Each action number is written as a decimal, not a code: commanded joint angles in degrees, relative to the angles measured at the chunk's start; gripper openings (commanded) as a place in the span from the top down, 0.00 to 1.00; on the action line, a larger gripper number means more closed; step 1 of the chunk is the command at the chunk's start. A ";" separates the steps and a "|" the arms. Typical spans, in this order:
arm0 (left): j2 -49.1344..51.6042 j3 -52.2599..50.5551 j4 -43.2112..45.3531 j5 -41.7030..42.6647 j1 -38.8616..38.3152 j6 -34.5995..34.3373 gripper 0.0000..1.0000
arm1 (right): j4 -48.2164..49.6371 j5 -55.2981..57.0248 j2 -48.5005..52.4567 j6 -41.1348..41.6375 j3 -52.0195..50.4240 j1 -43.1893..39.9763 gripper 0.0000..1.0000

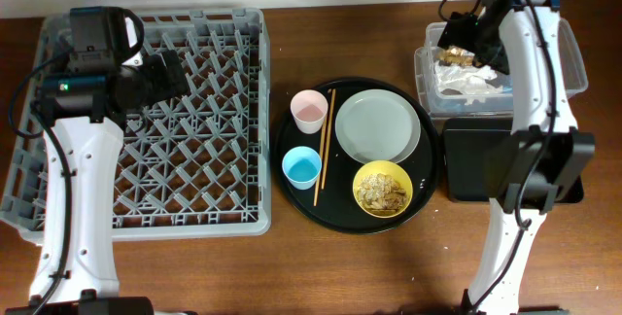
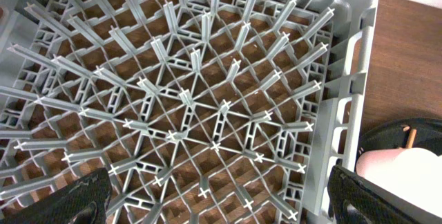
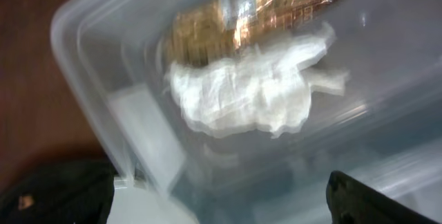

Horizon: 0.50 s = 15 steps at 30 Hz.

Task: Sort waste into correct bins and load items into the dishwasher rack
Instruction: 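Carry the tissue with right gripper and drop it into the clear bin, then grasp the yellow bowl rim with the right gripper and lift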

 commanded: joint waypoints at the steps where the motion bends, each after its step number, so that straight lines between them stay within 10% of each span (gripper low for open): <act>1: -0.11 0.68 0.04 -0.63 0.17 -0.72 0.01 | -7.48 -7.96 -9.25 -6.25 7.78 0.92 0.02; 5: -0.11 0.68 0.04 -0.63 0.17 -0.74 0.01 | -18.51 -10.71 -12.98 -7.30 6.73 6.56 0.21; 15: -0.11 0.68 0.04 -0.63 0.17 -0.72 0.00 | -14.49 -5.90 -19.04 5.88 -20.96 27.71 0.32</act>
